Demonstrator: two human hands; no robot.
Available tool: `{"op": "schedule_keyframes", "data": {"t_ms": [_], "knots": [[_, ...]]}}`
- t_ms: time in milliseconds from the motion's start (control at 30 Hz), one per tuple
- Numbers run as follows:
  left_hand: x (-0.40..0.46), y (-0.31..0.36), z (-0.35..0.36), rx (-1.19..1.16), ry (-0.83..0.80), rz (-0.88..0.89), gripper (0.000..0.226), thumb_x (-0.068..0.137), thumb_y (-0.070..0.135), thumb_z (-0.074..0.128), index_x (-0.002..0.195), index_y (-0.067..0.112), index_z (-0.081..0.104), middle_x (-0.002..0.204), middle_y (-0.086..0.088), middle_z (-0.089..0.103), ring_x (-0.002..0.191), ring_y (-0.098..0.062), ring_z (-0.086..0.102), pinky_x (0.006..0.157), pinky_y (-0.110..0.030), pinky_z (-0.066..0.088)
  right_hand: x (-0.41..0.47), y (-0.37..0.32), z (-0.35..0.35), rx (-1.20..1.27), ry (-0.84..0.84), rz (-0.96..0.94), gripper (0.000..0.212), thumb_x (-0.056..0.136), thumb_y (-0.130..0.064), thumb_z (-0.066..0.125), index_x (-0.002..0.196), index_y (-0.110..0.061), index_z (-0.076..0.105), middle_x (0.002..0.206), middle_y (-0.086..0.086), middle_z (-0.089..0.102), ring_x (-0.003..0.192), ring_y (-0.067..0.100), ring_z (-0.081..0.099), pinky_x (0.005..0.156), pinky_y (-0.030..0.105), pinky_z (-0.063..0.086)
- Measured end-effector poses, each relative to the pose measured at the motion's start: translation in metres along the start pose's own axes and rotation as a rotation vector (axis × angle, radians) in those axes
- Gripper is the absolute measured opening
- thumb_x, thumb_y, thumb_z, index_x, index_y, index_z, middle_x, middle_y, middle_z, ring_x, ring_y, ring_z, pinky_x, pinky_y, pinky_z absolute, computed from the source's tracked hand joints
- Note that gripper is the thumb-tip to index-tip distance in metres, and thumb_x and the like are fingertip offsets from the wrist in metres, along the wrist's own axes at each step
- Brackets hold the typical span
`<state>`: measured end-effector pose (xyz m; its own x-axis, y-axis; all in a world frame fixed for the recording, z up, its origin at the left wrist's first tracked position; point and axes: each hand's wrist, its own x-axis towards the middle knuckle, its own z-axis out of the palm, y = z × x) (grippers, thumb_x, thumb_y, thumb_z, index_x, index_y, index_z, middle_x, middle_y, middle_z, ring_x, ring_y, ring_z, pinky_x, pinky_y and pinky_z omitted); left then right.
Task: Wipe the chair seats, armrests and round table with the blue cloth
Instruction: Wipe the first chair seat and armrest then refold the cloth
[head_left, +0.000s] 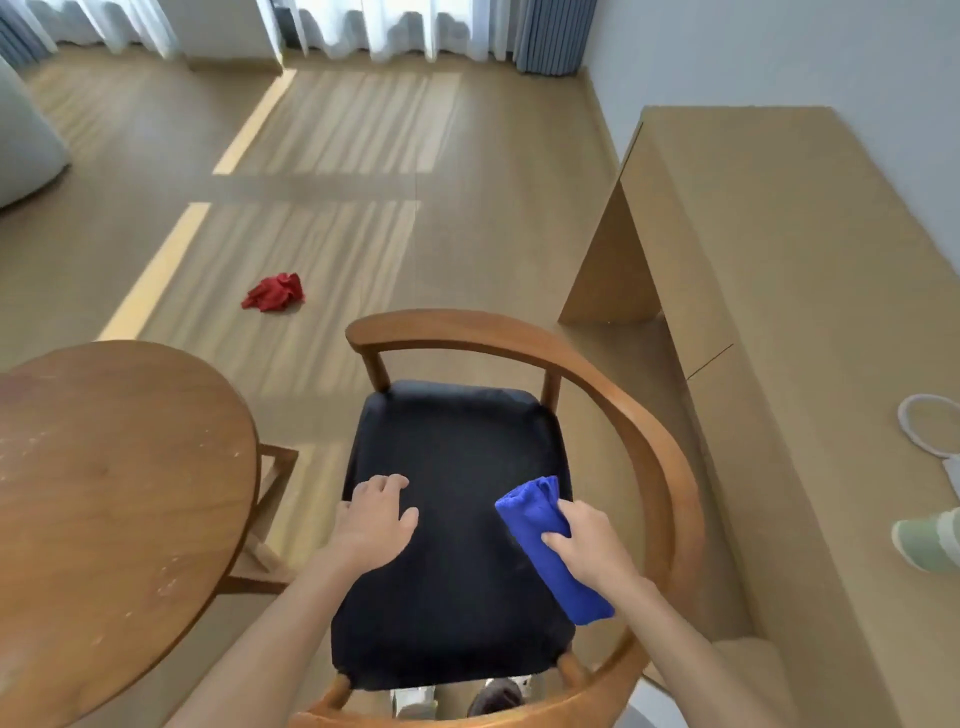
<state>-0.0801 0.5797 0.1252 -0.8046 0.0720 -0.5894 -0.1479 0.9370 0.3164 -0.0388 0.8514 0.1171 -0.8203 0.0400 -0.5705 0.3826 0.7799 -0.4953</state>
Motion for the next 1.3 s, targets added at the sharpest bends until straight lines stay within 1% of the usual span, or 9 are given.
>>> {"op": "schedule_keyframes", "data": {"t_ms": [100,200,300,400,500,600,833,1033,1300], "knots": [[0.02,-0.019,0.044,-0.021,-0.026,-0.055,0.047,0.099,0.034,0.043,0.143,0.02,0.035,0.148,0.0,0.037,0.137,-0.02,0.034,0.111,-0.042,0.034,0.037,0.019,0.036,0.04,-0.148,0.022,0.014,0.085,-0.023,0.055,0.095,-0.014,0.056,0.085,0.0,0.061,0.076,0.017,0.058,0.065,0.031,0.045],[0.047,-0.039,0.081,-0.013,-0.039,-0.089,0.045,0.1,0.033,0.042,0.143,0.02,0.035,0.147,0.001,0.037,0.135,-0.019,0.035,0.11,-0.043,0.033,0.082,0.04,0.071,0.03,-0.237,0.073,0.057,0.092,-0.027,0.052,0.146,-0.026,0.034,0.123,0.002,0.06,0.106,0.022,0.056,0.079,0.028,0.042],[0.071,-0.057,0.114,-0.006,-0.038,-0.106,0.044,0.099,0.031,0.042,0.142,0.02,0.037,0.146,0.001,0.038,0.134,-0.018,0.036,0.11,-0.041,0.033,0.115,0.059,0.112,-0.224,-0.066,0.088,0.06,0.099,-0.023,0.043,0.152,-0.023,0.016,0.14,0.006,0.046,0.122,0.025,0.046,0.097,0.036,0.041],[0.087,-0.07,0.137,-0.015,-0.013,-0.106,0.042,0.099,0.029,0.044,0.14,0.019,0.041,0.145,0.001,0.039,0.133,-0.018,0.037,0.109,-0.042,0.032,0.118,0.067,0.147,-0.455,0.136,-0.108,0.058,0.095,-0.029,0.052,0.149,-0.019,0.032,0.152,0.014,0.031,0.135,0.032,0.035,0.106,0.042,0.035],[0.101,-0.081,0.146,0.007,0.031,-0.099,0.042,0.099,0.03,0.044,0.139,0.018,0.042,0.146,0.0,0.038,0.135,-0.019,0.034,0.109,-0.042,0.032,0.112,0.074,0.17,-0.556,0.249,-0.261,0.067,0.081,-0.038,0.072,0.139,-0.014,0.05,0.145,0.024,0.04,0.127,0.043,0.046,0.099,0.054,0.044],[0.118,-0.091,0.145,0.044,0.07,-0.079,0.044,0.099,0.029,0.042,0.14,0.015,0.041,0.149,-0.003,0.034,0.139,-0.021,0.028,0.11,-0.043,0.031,0.114,0.082,0.185,-0.633,0.275,-0.259,0.074,0.078,-0.048,0.07,0.14,-0.013,0.049,0.147,0.026,0.038,0.13,0.043,0.044,0.099,0.057,0.042],[0.155,-0.106,0.137,0.025,0.171,-0.055,0.043,0.097,0.022,0.047,0.137,0.008,0.045,0.149,-0.01,0.033,0.139,-0.026,0.027,0.113,-0.043,0.028,0.123,0.101,0.206,-0.677,0.381,-0.294,0.065,0.089,-0.056,0.047,0.14,-0.017,0.042,0.146,0.024,0.039,0.126,0.041,0.045,0.093,0.052,0.042],[0.168,-0.103,0.138,0.09,0.3,0.033,0.043,0.089,0.014,0.059,0.13,0.005,0.051,0.144,-0.016,0.038,0.134,-0.035,0.033,0.104,-0.051,0.032,0.132,0.106,0.206,-0.634,0.433,-0.311,0.06,0.09,-0.057,0.046,0.138,-0.021,0.043,0.131,0.02,0.051,0.1,0.036,0.053,0.075,0.045,0.046],[0.187,-0.1,0.14,0.142,0.318,0.089,0.05,0.083,0.01,0.064,0.131,0.005,0.051,0.145,-0.02,0.039,0.136,-0.039,0.034,0.104,-0.055,0.031,0.141,0.108,0.198,-0.589,0.487,-0.431,0.053,0.091,-0.047,0.051,0.136,-0.021,0.045,0.123,0.016,0.043,0.084,0.032,0.055,0.066,0.04,0.047]]}}
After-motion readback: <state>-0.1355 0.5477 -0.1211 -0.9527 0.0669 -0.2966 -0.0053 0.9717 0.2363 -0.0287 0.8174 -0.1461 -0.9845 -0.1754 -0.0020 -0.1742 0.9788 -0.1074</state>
